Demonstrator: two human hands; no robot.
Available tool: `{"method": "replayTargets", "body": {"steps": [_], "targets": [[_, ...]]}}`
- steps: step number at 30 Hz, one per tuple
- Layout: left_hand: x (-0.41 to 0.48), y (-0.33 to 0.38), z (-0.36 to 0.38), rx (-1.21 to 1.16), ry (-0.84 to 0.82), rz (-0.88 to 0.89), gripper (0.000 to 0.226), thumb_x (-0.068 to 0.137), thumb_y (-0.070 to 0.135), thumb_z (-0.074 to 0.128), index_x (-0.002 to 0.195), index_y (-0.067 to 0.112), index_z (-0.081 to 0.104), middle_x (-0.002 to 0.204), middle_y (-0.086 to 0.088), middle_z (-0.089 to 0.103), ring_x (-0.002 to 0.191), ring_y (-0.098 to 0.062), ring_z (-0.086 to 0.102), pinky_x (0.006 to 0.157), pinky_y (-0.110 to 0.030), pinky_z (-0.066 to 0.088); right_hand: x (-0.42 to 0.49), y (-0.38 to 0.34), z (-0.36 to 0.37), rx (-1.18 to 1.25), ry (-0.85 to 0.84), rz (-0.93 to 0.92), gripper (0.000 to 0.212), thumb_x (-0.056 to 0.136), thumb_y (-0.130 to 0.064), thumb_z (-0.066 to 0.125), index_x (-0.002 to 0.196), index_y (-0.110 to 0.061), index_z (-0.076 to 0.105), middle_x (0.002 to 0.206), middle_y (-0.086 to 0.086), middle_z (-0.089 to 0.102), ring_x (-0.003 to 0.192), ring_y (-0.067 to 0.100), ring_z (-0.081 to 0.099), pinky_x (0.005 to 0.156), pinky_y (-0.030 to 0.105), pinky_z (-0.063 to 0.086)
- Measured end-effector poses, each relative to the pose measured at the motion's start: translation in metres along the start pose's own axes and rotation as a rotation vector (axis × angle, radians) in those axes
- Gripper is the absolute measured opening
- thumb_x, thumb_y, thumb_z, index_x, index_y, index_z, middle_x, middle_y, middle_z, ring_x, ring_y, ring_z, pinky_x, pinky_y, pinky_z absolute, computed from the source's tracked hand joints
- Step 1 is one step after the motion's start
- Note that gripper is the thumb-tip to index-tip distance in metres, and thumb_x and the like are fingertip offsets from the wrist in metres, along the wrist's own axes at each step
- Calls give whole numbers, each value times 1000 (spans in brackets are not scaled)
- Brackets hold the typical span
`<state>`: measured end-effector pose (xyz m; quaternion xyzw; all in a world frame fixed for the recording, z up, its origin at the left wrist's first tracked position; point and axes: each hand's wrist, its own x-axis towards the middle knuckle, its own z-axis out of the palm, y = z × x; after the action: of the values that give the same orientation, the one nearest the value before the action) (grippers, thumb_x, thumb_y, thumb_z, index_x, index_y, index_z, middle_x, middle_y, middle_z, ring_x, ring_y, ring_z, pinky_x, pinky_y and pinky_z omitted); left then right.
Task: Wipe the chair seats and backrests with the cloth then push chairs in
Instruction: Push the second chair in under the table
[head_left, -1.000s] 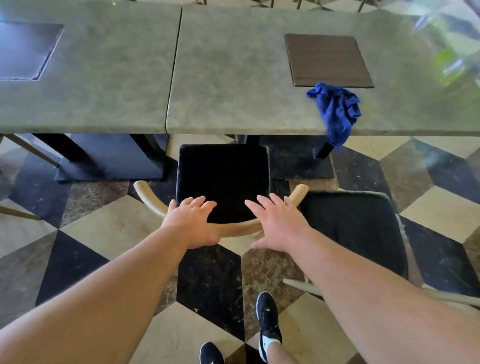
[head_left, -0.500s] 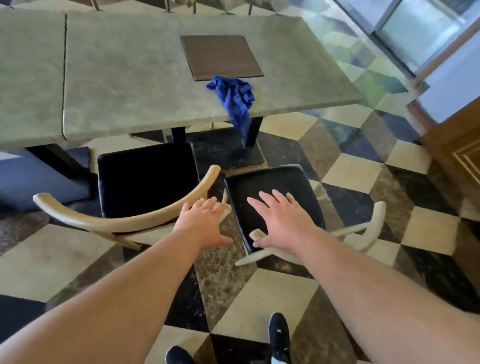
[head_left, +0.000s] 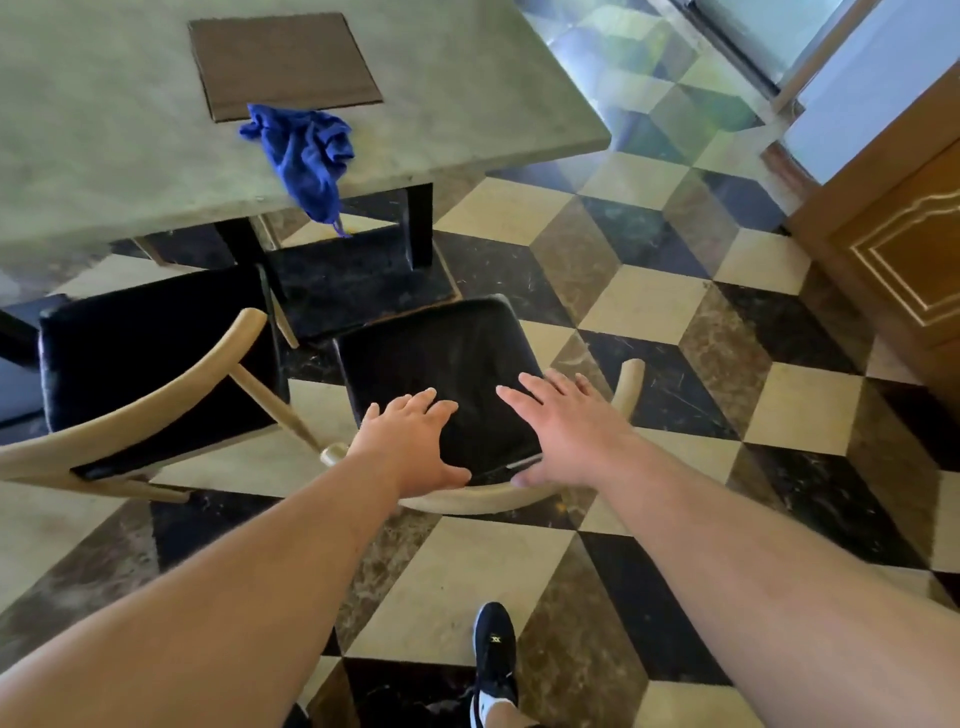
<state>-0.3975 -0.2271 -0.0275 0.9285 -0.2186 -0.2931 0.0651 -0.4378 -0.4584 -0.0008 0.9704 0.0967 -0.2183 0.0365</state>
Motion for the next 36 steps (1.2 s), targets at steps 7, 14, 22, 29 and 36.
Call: {"method": "replayTargets", "body": {"steps": [7,14,22,29,36], "targets": [[13,54,23,-96,-118,-74,115,71,90,63,164,45,13,175,10,11,159,-25,19,125,-58,25,-10,62,31,-20,-78,-82,126,65,-88,68,160,-41,0,173,2,12,159,34,9,124,59,12],[4,77,42,-158,-166,-176,118,69,86,72,164,46,14,175,11,10,157,-24,26,119,-52,40,-9,79,56,-31,-93,-176,125,65,-86,69,160,-42,1,173,2,14,158,35,10,124,61,12],[-6,83,58,146,-146,-145,27,95,31,65,119,31,55,100,7,60,89,-17,59,83,-37,42,-14,73,77,-44,-77,-155,32,90,-33,76,118,-35,61,108,-1,67,114,28,62,118,64,26],[-5,80,64,122,-87,-189,28,93,25,72,113,37,56,87,11,59,80,-13,60,88,-40,49,-14,71,72,-69,-57,-178,23,96,-29,70,118,-31,61,108,2,67,111,28,62,117,64,29],[-4,70,63,153,-100,-248,34,96,26,71,124,38,55,98,9,62,106,-25,63,117,-72,28,-5,66,65,-89,-76,-168,24,99,-27,66,121,-30,59,110,3,65,113,30,60,119,65,28]]}}
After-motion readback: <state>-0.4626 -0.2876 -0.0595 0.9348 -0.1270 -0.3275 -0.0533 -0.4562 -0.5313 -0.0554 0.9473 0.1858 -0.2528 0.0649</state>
